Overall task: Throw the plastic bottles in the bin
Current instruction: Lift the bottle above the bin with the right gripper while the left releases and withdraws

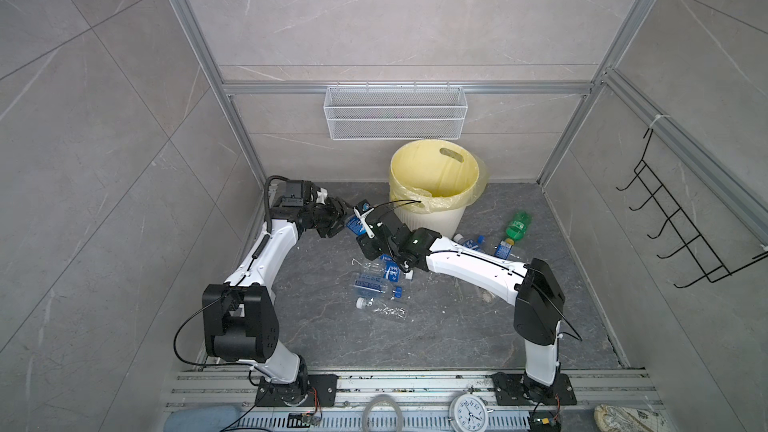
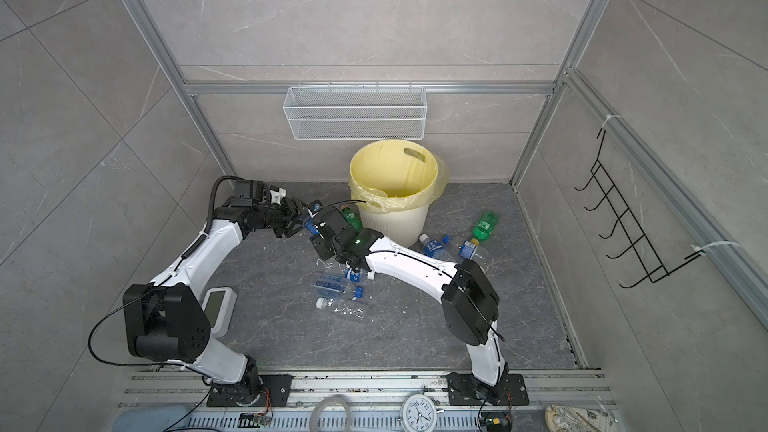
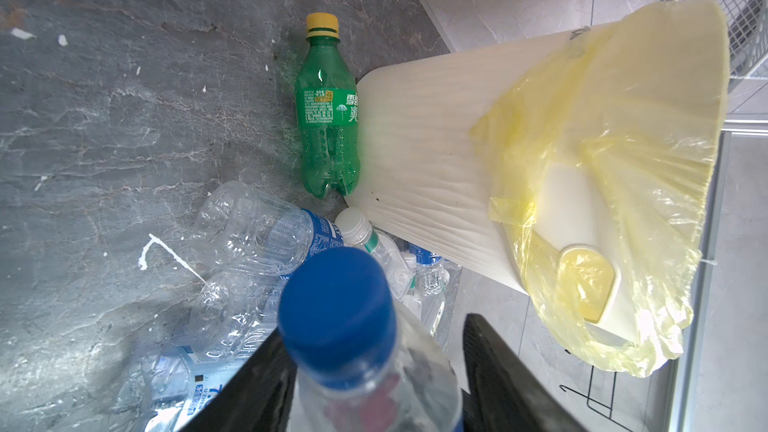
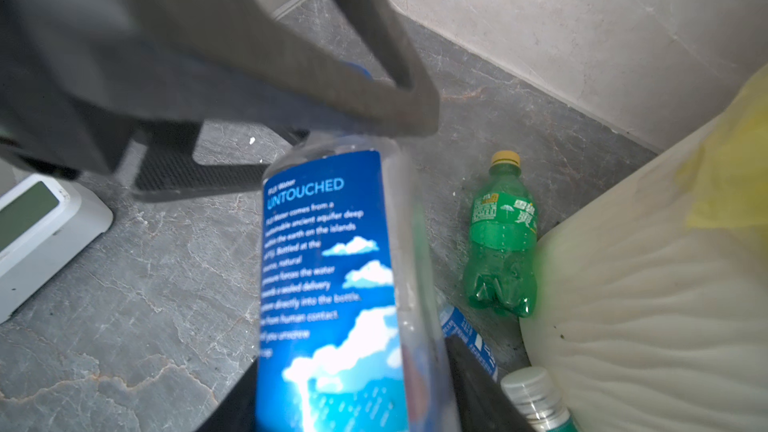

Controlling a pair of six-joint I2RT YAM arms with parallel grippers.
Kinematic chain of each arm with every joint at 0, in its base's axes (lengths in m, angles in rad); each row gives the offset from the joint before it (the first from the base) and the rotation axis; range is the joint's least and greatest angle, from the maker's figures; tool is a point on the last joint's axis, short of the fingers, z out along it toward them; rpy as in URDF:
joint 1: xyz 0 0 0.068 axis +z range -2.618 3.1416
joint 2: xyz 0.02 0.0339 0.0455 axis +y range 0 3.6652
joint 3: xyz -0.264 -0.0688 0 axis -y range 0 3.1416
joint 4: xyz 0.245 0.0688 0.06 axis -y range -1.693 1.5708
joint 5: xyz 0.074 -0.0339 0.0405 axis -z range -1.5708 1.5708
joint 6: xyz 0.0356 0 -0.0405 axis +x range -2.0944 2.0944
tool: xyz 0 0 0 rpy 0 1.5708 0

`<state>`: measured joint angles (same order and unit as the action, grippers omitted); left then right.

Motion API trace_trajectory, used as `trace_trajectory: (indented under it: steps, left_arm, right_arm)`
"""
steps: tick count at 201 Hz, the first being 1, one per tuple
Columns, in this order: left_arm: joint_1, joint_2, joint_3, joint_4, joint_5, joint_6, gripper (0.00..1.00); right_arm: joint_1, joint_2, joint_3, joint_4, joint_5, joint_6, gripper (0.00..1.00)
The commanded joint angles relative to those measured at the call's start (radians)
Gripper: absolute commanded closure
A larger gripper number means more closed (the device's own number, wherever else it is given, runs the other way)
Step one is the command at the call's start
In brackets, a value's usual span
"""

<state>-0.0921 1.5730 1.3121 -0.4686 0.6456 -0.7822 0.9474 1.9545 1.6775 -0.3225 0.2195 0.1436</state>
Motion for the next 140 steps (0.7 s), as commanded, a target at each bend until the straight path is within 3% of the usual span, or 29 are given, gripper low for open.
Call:
trace_trajectory:
  steps: [1,48,69,140]
  left_arm:
    - [-0.002,-0.046,0.021,0.013,0.039,0.0,0.26]
    - [0.013,-0.063,0.036,-0.014,0.02,0.012,0.14]
    - [0.029,-0.087,0.043,-0.024,0.006,0.015,0.01]
    - [0.038,-0.239,0.054,-0.001,-0.047,0.008,0.0]
  right_arm:
    - [-0.004,-0.043,-0.024,0.019,0.003,0.03,0.57]
    - [-0.004,-0.053,-0.03,0.023,-0.002,0.036,0.57]
    - [-0.004,-0.067,-0.025,0.015,0.006,0.034,0.57]
    - [-0.007,-0.139,0.066,-0.089,0.07,-0.012,0.57]
